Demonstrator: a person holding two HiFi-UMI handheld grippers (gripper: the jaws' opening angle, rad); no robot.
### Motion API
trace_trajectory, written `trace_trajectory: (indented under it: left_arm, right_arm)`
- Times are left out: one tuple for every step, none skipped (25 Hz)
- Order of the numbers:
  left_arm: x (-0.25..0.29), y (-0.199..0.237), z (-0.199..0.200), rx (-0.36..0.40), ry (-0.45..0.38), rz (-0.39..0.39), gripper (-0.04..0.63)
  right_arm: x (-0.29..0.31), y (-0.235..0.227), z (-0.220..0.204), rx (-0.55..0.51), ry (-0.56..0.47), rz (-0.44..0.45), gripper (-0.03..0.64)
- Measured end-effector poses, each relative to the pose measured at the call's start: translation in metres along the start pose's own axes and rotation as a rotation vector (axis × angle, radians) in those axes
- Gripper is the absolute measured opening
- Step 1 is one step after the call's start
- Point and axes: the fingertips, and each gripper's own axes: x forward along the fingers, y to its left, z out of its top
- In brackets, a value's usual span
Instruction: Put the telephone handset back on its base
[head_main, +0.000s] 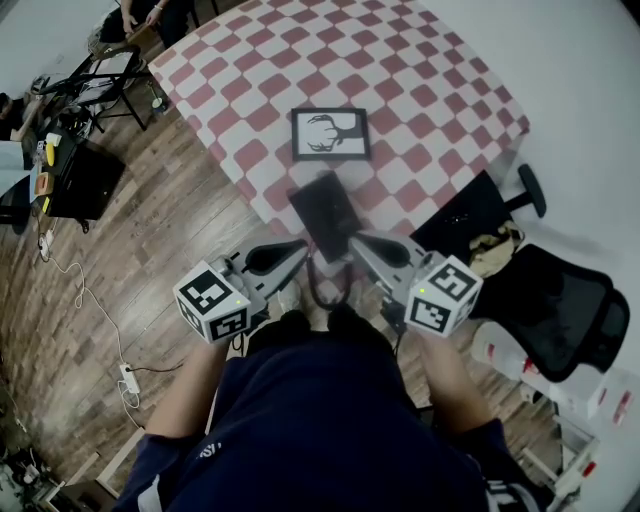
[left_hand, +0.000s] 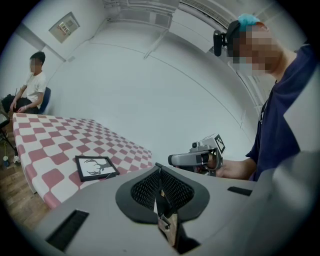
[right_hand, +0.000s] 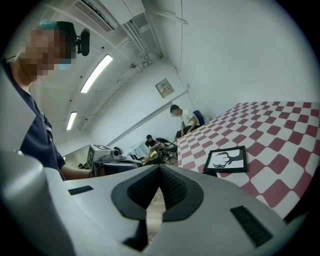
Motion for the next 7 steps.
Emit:
trace_trajectory:
  left_arm:
    - [0.0009,-0.0003,0.0005,0.001,-0.001,-0.002,0.038]
    - [0.0017,-0.0005,0.0008,0.002,-0.002,-0.003,0.038]
    - [0.0022,-0.0003,0.0006,0.003,-0.002,-0.004,0.038]
    - [0.0024,0.0003,0.0001,0.003,-0.001,-0.004,0.038]
    - [0.0025,0.0011,-0.0005,0.002,0.000,-0.003,0.038]
    - [0.0026,0.0020,-0.0010,0.002,0.001,-0.002,0.038]
    - [0.0026,0.0030,-0.0016,0.002,0.002,-0.002,0.038]
  right_arm:
    - [-0.0003,-0.0007,-0.0004,0.001,0.002,0.000,0.015]
    - [-0.0003,-0.0012,-0.0008,0.003,0.004,0.001,0.015]
    - [-0.0001,-0.0017,-0.0013,0.004,0.005,0.001,0.015]
    - [0.0003,-0.0023,-0.0016,0.005,0.006,0.002,0.015]
    - [0.0008,-0.0028,-0.0018,0.004,0.006,0.001,0.015]
    - [0.0013,-0.0033,-0.0019,0.004,0.007,0.001,0.015]
    - [0.0019,-0.0038,-0.0020,0.004,0.008,0.000,0.015]
